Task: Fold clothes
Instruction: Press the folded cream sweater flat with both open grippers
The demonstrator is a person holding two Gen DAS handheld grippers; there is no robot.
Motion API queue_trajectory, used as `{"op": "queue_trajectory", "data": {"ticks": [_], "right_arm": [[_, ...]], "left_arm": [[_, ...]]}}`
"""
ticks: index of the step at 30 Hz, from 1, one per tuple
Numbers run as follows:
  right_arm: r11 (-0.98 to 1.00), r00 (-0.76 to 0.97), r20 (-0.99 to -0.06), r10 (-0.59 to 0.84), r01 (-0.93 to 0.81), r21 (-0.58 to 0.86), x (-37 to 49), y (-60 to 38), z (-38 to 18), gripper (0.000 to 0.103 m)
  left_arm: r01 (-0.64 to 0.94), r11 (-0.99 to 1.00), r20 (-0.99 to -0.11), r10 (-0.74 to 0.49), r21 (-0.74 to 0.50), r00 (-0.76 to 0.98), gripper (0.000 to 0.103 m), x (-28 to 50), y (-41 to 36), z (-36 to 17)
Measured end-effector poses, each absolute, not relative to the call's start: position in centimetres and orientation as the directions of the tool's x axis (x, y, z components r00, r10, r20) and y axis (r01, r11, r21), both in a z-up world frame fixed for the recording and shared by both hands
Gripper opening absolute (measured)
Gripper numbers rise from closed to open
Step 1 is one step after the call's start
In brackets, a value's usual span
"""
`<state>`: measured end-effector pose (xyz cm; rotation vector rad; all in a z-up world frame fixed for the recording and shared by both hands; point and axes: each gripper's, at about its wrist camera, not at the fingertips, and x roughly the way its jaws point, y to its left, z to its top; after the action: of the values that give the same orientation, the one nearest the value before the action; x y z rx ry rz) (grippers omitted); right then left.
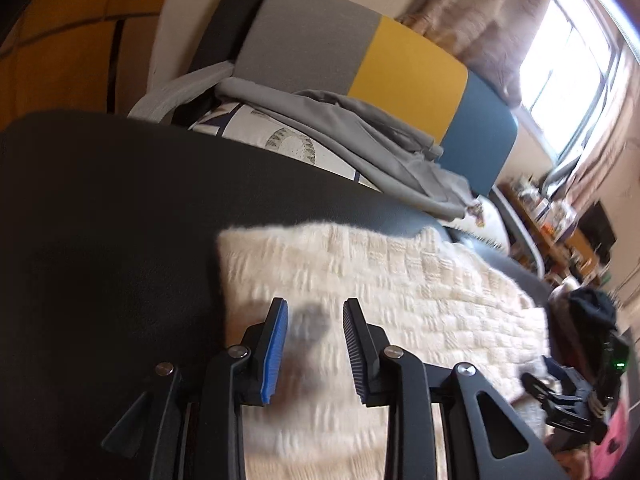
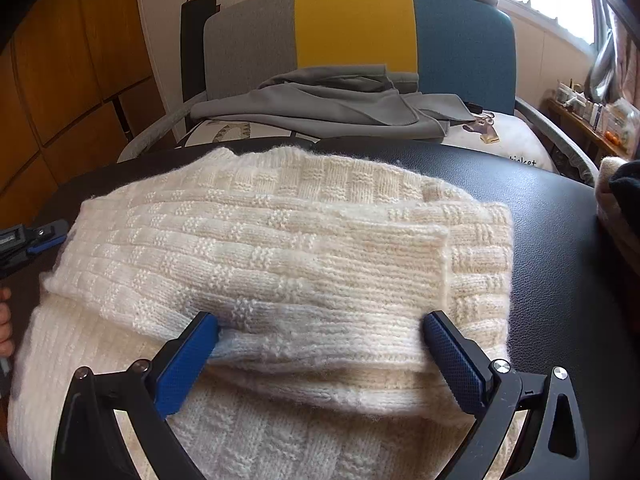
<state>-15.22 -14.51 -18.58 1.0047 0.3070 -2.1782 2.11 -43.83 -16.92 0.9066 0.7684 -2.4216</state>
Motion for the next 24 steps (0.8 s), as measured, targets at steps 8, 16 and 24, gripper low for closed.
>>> {"op": "queue_trajectory", "data": {"ticks": [8,16,24], "right_arm": [[-0.726,-0.454,-0.742,-0.492,0.685,0.062,-15.1,-14.7,-18.7,0.103],[-0.729,-0.461,-0.744,-0.485,0.682,0.052,-15.2,-14.8,-18.8,0.103],[-0.731,-0.462,-0.744,-0.484,0.68,0.053,-15.0,-14.8,-18.8,0.103]], "left_arm": [[0.569,-0.771,-0.726,-0.213,-0.287,-0.654,0.029,-0.1,-45.6,-19.5],[0.571,-0.764,-0.721,-0.21,-0.3,-0.66,0.03,0.3,-45.8,-19.7],[0.575,-0.753,-0.725,-0.197,-0.319,-0.66,0.03,0.8,-45.0,-17.2]]}}
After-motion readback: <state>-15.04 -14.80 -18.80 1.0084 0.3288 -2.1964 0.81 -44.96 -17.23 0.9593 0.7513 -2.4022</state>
